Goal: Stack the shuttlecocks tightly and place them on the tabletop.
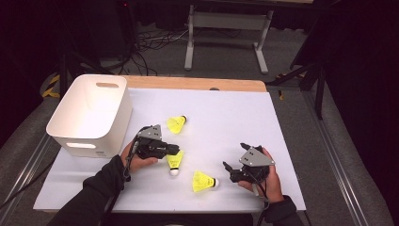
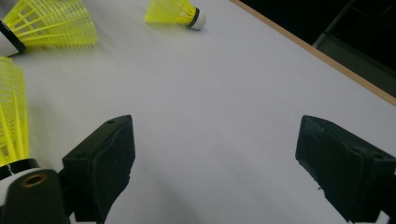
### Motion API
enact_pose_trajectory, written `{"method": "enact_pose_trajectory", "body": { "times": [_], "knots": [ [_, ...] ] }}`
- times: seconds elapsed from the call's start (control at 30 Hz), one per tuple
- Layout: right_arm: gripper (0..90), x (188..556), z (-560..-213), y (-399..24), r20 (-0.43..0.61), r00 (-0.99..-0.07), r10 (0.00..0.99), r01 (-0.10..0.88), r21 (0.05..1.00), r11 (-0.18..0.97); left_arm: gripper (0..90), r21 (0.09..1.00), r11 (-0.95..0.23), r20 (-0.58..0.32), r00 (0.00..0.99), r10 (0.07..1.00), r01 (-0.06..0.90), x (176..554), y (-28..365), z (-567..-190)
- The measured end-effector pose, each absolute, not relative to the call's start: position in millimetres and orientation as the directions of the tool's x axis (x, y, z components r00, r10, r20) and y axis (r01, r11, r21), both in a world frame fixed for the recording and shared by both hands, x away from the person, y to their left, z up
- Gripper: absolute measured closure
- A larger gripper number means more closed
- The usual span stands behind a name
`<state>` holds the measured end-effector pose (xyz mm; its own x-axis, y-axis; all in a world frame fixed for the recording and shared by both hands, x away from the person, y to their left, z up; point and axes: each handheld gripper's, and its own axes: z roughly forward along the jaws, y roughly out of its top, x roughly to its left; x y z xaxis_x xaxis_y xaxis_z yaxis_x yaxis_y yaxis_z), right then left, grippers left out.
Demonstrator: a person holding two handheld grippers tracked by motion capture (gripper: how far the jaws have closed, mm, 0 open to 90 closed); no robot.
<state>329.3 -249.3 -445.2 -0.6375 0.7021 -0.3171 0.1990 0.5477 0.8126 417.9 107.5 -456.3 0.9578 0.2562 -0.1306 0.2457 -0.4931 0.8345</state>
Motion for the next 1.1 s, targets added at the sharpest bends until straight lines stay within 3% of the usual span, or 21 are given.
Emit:
{"method": "enact_pose_trajectory", "body": {
  "times": [0.13, 0.37, 0.53, 0.77, 1.1],
  "knots": [
    [12.7, 329, -446, -249, -0.319, -0.649, 0.691, 0.199, 0.805, 0.558, 89.2, 0.843, -0.486, -0.112, 0.960, 0.258, 0.229, 415, 111, -453],
    [12.7, 329, -446, -249, -0.319, -0.653, 0.687, 0.201, 0.801, 0.564, 89.9, 0.857, -0.479, -0.059, 0.959, 0.276, 0.191, 409, 115, -444],
    [12.7, 329, -446, -248, -0.322, -0.652, 0.686, 0.200, 0.800, 0.565, 89.8, 0.838, -0.531, 0.116, 0.908, 0.403, 0.128, 400, 119, -425],
    [12.8, 328, -446, -245, -0.333, -0.654, 0.680, 0.185, 0.801, 0.570, 89.8, 0.800, -0.588, 0.252, 0.819, 0.515, 0.123, 409, 123, -428],
    [12.8, 328, -448, -243, -0.339, -0.659, 0.672, 0.183, 0.794, 0.580, 89.9, 0.743, -0.661, 0.375, 0.754, 0.539, 0.102, 414, 114, -428]
  ]
}}
